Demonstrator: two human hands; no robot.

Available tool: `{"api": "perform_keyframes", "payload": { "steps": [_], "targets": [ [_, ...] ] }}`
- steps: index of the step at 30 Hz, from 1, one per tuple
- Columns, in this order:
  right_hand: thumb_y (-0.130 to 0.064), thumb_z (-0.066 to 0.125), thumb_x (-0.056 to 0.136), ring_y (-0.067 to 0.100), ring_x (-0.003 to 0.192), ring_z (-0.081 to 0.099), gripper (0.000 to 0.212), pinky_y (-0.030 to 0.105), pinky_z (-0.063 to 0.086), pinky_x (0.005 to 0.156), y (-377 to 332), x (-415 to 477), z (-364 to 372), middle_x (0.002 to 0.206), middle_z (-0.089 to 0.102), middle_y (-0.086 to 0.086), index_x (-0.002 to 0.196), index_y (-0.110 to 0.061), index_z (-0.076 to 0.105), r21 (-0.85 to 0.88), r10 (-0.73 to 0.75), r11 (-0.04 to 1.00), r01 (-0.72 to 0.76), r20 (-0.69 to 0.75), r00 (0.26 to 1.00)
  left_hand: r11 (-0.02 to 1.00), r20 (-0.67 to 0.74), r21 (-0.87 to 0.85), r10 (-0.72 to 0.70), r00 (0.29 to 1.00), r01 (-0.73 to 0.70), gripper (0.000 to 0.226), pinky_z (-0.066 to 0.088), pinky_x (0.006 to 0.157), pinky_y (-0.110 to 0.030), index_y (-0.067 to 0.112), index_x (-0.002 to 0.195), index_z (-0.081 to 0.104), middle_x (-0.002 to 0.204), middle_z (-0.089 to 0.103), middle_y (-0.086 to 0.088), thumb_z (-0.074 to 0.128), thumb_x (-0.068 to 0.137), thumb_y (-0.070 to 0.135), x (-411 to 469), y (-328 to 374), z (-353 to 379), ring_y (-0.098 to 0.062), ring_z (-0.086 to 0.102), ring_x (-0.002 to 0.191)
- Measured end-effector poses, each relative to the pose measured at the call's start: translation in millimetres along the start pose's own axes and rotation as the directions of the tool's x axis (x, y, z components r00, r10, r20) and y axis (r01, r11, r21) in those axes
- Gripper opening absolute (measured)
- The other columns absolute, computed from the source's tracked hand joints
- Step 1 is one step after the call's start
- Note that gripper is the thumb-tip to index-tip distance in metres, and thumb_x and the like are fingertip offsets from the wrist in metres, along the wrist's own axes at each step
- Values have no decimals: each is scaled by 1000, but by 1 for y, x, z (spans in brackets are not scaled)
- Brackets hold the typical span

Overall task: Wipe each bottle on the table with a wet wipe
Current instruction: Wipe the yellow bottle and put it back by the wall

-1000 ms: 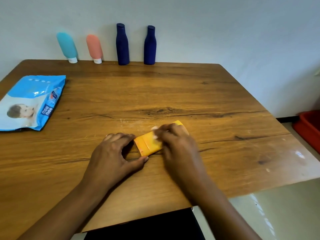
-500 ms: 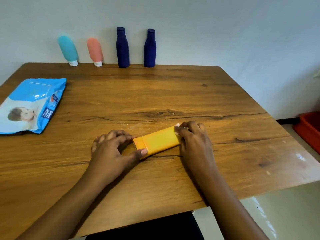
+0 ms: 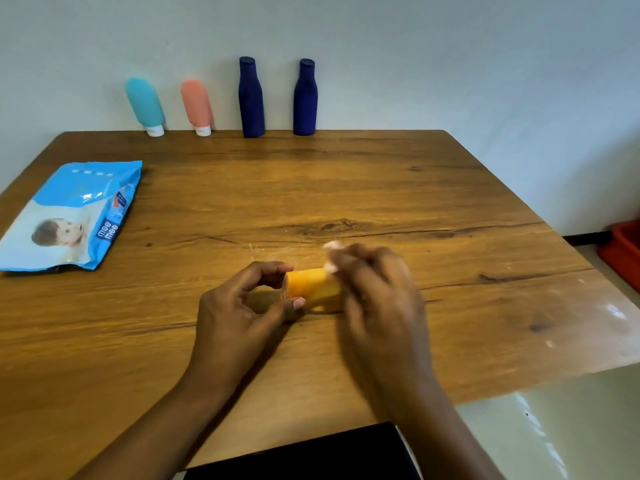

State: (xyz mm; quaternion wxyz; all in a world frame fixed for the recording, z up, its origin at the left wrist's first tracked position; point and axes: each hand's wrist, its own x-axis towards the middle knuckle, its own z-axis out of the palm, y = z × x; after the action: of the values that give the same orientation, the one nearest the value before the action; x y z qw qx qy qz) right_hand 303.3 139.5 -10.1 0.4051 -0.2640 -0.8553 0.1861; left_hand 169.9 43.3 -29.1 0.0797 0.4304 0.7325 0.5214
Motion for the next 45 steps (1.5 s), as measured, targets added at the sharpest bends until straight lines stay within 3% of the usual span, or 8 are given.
{"api": "perform_keyframes", "payload": {
  "steps": [3, 8, 13, 18, 22, 31, 38, 45],
  "targets": [
    [-9, 59, 84, 19, 100, 52, 36, 31, 49, 77, -22, -7, 18, 114, 59, 8, 120, -10, 61, -28, -69, 997, 75, 185, 980, 999, -5, 1, 39, 999, -39, 34, 45, 76, -5, 31, 100, 66, 99, 66, 22, 79, 69, 34, -2, 1, -1, 6, 61, 93],
    [-5, 59, 85, 19, 96, 50, 31, 38, 50, 77, 9, 7, 8, 108, 60, 5, 116, -11, 65, -103, 110, 990, -93, 171, 979, 997, -28, 61, 39, 999, -37, 36, 41, 79, -2, 28, 98, 68, 97, 66, 19, 81, 66, 14, 0, -4, 0, 7, 59, 95],
    [-9, 61, 85, 17, 99, 50, 35, 28, 46, 80, -25, 0, 15, 113, 58, 6, 119, -13, 61, -103, -16, 994, 43, 250, 968, 999, -40, 11, 47, 998, -46, 38, 43, 77, -5, 30, 95, 68, 91, 69, 16, 81, 65, 10, -2, -4, 1, 3, 62, 91],
    [-12, 55, 89, 14, 98, 48, 32, 28, 46, 80, 17, 0, 7, 113, 57, 3, 120, -12, 61, -138, 111, 986, -88, 163, 980, 998, -34, 10, 66, 997, -65, 42, 40, 79, -1, 34, 95, 66, 103, 63, 30, 81, 65, 9, 0, -3, 2, 9, 59, 96],
    [-14, 52, 93, 8, 99, 46, 27, 23, 46, 81, 58, 9, -11, 108, 57, -3, 117, -14, 63, -139, 269, 955, -263, 20, 963, 997, -30, 1, 80, 996, -80, 41, 42, 79, -2, 28, 98, 67, 97, 68, 19, 81, 66, 6, 0, -7, 3, 7, 59, 99],
    [-7, 63, 82, 23, 99, 54, 39, 32, 49, 77, -6, -18, 28, 116, 59, 11, 121, -7, 59, -86, -93, 991, 106, 149, 984, 997, -19, -31, 63, 998, -64, 35, 43, 78, -4, 30, 99, 67, 102, 65, 20, 82, 68, 20, 0, -5, 2, 5, 62, 93],
    [-12, 52, 92, 6, 99, 48, 27, 23, 48, 82, 66, 7, -19, 108, 56, -5, 116, -14, 63, -73, 273, 959, -274, -28, 962, 998, -5, -7, 61, 998, -61, 42, 40, 81, -1, 35, 100, 65, 110, 60, 24, 79, 67, 12, 0, -7, 2, 9, 56, 101],
    [-9, 62, 83, 17, 101, 49, 37, 32, 49, 79, 12, -15, 18, 115, 59, 7, 120, -11, 61, -140, -131, 979, 147, 115, 985, 999, -3, 30, 18, 1000, -18, 40, 42, 81, -3, 33, 99, 66, 96, 67, 18, 80, 67, 13, 1, -7, 2, 6, 59, 97]
  ]
}}
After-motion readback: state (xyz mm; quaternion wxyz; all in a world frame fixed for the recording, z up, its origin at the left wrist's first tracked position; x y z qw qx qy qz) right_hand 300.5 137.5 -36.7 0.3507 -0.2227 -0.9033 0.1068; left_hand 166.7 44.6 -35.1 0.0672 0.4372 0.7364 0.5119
